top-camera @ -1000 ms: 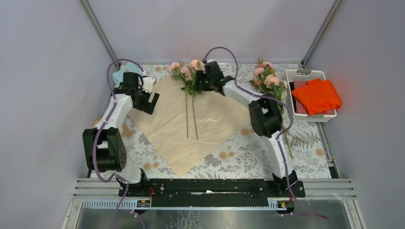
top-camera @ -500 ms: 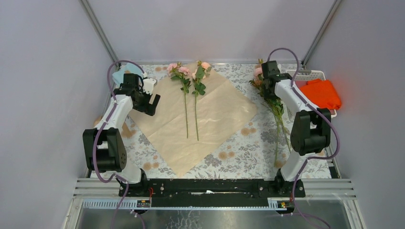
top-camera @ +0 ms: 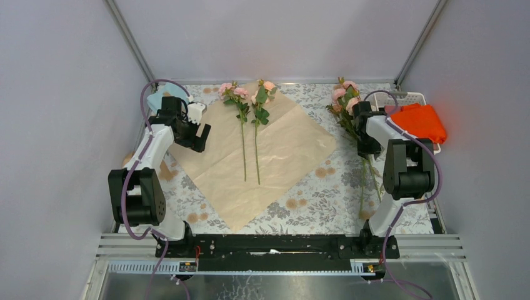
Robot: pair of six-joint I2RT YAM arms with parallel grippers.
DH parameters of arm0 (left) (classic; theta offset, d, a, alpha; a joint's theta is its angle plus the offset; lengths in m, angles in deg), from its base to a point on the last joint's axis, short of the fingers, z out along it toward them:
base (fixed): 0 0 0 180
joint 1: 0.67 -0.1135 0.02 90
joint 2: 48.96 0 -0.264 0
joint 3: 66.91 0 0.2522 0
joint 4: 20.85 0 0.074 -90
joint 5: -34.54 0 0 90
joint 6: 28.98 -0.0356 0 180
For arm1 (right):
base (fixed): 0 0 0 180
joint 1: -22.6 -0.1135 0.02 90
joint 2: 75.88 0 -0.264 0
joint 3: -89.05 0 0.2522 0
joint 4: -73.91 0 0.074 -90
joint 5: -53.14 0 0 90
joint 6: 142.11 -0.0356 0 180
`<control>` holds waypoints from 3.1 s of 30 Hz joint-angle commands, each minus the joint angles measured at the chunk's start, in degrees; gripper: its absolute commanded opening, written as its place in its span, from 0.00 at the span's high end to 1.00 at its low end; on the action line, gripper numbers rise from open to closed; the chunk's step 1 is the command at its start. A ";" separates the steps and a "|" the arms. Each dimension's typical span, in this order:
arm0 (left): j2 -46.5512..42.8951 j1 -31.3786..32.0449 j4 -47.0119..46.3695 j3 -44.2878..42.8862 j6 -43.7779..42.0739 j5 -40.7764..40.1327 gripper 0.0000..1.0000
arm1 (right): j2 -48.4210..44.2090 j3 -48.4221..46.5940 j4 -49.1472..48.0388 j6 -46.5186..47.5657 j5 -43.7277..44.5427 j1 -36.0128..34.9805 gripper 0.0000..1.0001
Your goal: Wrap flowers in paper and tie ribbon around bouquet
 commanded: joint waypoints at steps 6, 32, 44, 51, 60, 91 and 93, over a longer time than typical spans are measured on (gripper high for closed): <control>-0.61 0.16 0.66 -0.48 -0.08 1.80 0.01 | 2.78 -1.46 -6.21 0.55 -1.92 2.87 0.67; -0.36 0.14 0.74 -0.80 0.74 1.22 0.01 | 4.90 -2.71 -20.81 9.13 -27.85 4.67 0.69; -0.11 0.10 0.74 -0.84 0.71 1.18 0.01 | -0.15 -4.76 -15.33 6.99 -19.02 5.27 1.00; 0.07 0.10 0.75 -1.08 0.90 1.19 0.01 | -15.98 -6.72 -17.49 8.65 -1.51 0.00 1.00; 0.42 0.14 0.75 -1.72 1.26 2.21 0.01 | -20.99 -11.64 -25.79 -2.84 -27.97 -14.88 1.00; 2.03 0.10 1.69 -1.56 0.82 2.28 0.01 | 8.34 -20.08 -7.05 3.73 -11.18 -11.03 0.22; 2.00 0.09 1.71 -1.41 0.93 2.23 0.01 | 9.21 -18.91 -8.75 4.99 -10.98 -9.38 0.21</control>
